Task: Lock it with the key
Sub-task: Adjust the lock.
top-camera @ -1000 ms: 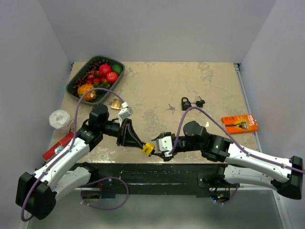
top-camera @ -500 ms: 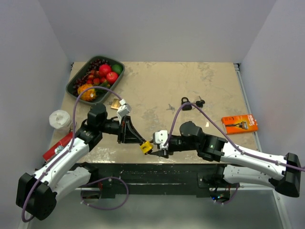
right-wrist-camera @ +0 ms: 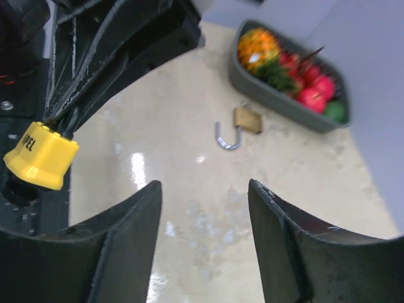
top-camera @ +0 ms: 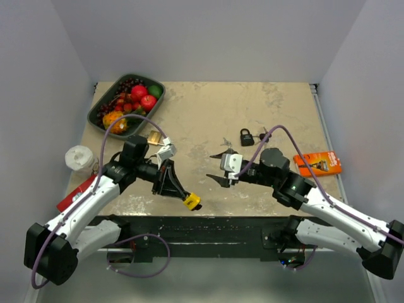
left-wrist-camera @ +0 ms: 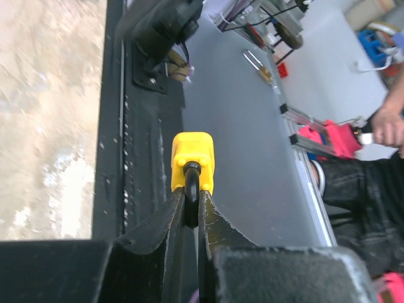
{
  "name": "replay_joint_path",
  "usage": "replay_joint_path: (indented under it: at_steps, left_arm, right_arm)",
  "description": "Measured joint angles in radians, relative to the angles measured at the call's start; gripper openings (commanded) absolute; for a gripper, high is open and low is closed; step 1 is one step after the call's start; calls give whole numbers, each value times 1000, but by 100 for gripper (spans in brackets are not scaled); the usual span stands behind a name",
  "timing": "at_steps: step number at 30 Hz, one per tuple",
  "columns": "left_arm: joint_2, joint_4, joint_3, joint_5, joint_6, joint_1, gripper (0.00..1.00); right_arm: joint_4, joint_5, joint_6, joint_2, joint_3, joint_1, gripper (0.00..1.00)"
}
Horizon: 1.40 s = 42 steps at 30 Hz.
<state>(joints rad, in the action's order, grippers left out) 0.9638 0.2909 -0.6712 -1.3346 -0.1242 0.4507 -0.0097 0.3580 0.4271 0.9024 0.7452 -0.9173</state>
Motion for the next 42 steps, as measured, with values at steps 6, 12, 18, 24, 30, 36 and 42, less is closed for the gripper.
replay_joint_path:
  at_steps: [6,12,18,24,30,36,42]
  left_arm:
    - [103,294,-95,-62,253,-67,0]
    - [216,592,-209,-84,558,-97,0]
    - [243,702,-227,-83,636,-142,0]
    - [205,632,-224,-83,487,-174,0]
    - [97,512,-185,-89,270,-202,0]
    - [92,497,-185,-93,216,-202,0]
    - [95,533,-187,-93,232,-202,0]
  right_arm:
    - [-5,31,140,-102,3,10,82]
    - [-93,110,197,-88,12,-1,87]
    - [-96,106,202,-39,12,-120,88]
    - [-95,97,205,-24,12,-153,88]
    - [-92,97,204,-26,12,-165,89]
    - [-51,74,211,0,12,-217,88]
    - [-7,31,275,14,6,-257,84]
